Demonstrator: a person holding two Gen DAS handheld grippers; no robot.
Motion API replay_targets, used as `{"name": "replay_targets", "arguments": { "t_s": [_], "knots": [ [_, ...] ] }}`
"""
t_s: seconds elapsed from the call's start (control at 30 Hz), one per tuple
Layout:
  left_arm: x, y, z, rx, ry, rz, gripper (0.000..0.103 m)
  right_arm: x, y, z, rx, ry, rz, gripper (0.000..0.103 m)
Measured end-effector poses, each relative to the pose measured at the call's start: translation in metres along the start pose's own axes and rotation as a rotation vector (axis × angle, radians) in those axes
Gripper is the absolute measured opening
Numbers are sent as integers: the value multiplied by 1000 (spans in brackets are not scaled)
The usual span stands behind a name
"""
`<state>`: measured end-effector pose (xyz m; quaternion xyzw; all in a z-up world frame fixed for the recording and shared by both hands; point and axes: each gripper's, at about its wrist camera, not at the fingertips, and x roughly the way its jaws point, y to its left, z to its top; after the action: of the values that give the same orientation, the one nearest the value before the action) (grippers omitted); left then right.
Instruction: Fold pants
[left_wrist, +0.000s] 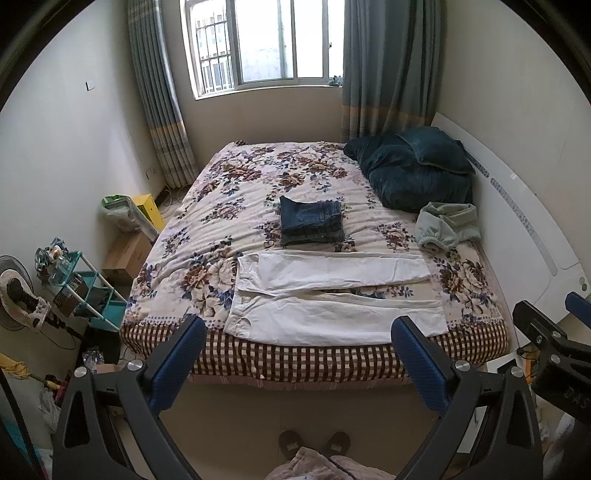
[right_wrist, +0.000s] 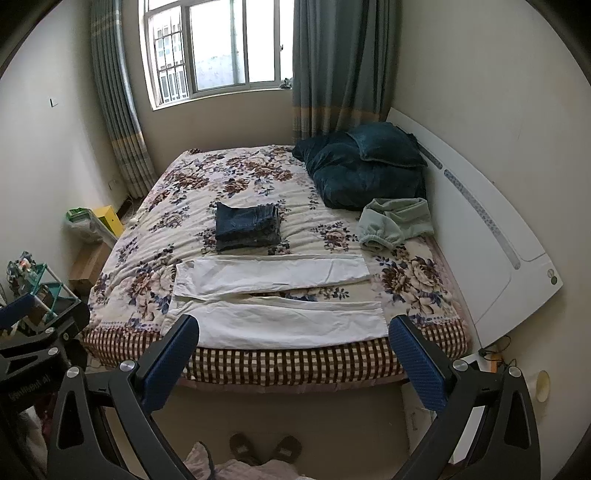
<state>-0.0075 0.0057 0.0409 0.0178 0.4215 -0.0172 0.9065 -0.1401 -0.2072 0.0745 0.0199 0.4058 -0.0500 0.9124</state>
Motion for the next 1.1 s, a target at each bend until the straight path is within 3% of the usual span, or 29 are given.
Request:
{"name": "replay_targets", "arguments": {
  "t_s": [1.1],
  "knots": [
    [-5, -9, 2, 9, -19, -1, 103, -7, -1, -2, 16, -6, 3, 103]
  ]
}}
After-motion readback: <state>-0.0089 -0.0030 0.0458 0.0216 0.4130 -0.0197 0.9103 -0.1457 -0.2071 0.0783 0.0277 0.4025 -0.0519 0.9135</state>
